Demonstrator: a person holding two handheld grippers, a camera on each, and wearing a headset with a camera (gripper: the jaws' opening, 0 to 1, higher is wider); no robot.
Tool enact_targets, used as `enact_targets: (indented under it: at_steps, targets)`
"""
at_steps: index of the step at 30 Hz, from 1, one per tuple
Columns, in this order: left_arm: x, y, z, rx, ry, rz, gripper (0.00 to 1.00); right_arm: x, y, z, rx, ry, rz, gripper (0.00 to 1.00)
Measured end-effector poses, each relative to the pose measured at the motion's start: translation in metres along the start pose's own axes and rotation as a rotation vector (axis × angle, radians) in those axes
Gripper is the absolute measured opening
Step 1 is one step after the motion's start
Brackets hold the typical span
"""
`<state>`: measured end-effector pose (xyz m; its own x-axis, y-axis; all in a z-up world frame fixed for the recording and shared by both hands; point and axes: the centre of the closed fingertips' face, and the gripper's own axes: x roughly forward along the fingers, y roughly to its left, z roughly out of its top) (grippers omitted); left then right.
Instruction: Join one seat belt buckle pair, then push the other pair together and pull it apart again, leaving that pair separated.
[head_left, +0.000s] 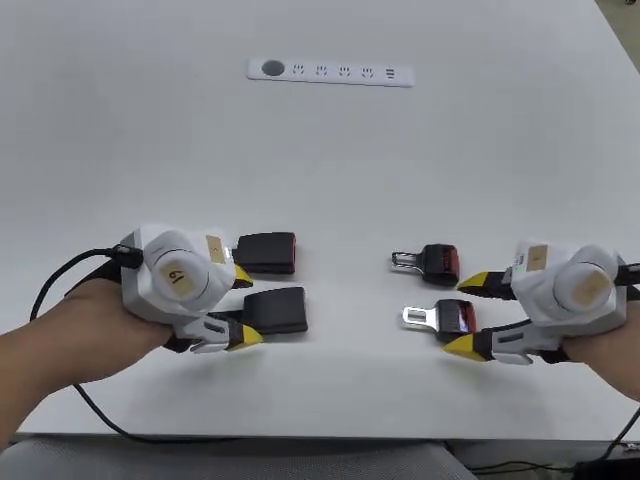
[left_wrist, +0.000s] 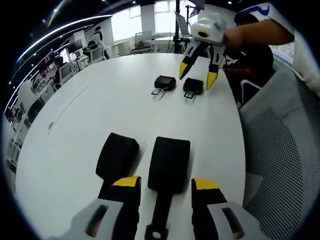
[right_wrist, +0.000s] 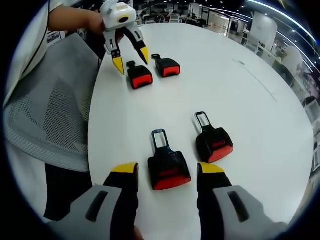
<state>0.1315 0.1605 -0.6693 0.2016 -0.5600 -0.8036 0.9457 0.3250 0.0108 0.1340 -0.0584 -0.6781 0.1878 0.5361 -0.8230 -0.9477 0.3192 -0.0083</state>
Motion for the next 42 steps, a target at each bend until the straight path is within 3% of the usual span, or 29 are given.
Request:
enact_targets:
  at_steps: [8, 18, 23, 31, 42]
  targets:
    - [0.006, -0.004, -0.001, 0.023, 0.021, -0.026, 0.37, 0.004, 0.003, -0.005, -0.016, 0.021, 0.041, 0.4]
    - [0.012, -0.002, -0.002, 0.11, 0.057, -0.061, 0.33, 0.009, 0.001, -0.01, -0.053, 0.046, 0.065, 0.34]
    - [0.016, 0.0, -0.01, 0.166, 0.09, -0.066, 0.33, 0.01, 0.002, -0.01, -0.065, 0.046, 0.09, 0.34]
    - [0.017, 0.0, -0.01, 0.207, 0.092, -0.084, 0.32, 0.009, 0.003, -0.012, -0.097, 0.06, 0.127, 0.34]
    - [0.019, 0.002, -0.013, 0.204, 0.098, -0.088, 0.32, 0.01, 0.001, -0.012, -0.112, 0.08, 0.123, 0.33]
